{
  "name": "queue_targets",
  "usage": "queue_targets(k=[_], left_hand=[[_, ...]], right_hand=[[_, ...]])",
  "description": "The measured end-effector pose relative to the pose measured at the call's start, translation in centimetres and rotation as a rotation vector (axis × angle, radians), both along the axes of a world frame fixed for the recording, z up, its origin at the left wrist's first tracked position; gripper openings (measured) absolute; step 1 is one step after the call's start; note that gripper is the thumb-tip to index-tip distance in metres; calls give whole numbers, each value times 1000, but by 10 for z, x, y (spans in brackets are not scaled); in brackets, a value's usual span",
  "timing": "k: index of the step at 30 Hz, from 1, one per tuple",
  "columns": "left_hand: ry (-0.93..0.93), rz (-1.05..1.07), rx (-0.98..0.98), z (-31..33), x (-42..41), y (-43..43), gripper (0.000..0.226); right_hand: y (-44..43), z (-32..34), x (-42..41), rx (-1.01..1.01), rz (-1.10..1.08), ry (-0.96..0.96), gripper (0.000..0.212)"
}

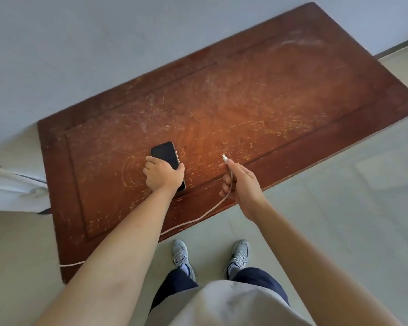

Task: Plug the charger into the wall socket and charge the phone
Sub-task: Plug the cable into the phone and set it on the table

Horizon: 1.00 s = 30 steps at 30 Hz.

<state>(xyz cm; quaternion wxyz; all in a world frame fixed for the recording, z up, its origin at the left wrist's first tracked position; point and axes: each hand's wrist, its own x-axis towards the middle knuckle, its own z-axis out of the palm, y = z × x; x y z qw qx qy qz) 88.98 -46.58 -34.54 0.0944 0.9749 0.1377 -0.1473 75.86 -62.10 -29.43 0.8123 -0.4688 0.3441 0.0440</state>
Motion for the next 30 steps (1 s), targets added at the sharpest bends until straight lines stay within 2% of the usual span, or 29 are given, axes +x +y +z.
queue_targets(k=[2, 3, 6, 9, 11, 13, 15, 18, 23, 28, 30], left_hand=[[25, 74, -111, 5, 6, 12, 106], [39, 141, -231, 12, 9, 18, 100], [91, 428, -796, 43, 21, 38, 71], [240, 679, -1331, 85, 38, 58, 73], [263, 745, -1671, 107, 49, 70, 69], [303, 716, -1897, 125, 55, 83, 65], [355, 653, -1992, 136, 56, 91, 65], [344, 513, -2019, 142, 53, 98, 75], [331, 250, -1961, 140, 54, 108, 77], [418, 231, -2131, 134, 44, 102, 83], [473, 266, -2256, 135, 36, 97, 88]], right_hand=[[1, 1, 6, 3, -1, -2, 29], [1, 3, 9, 6, -9, -4, 30], [3, 12, 17, 27, -82, -17, 30], [11, 25, 30, 69, -184, -65, 28], [17, 33, 40, 78, -226, -93, 27], [27, 41, 51, 87, -242, -126, 27], [35, 47, 57, 94, -246, -148, 26], [48, 55, 59, 94, -244, -165, 27], [69, 68, 53, 46, -195, -205, 29], [71, 80, 40, -4, -160, -233, 30], [69, 85, 35, -31, -145, -259, 31]])
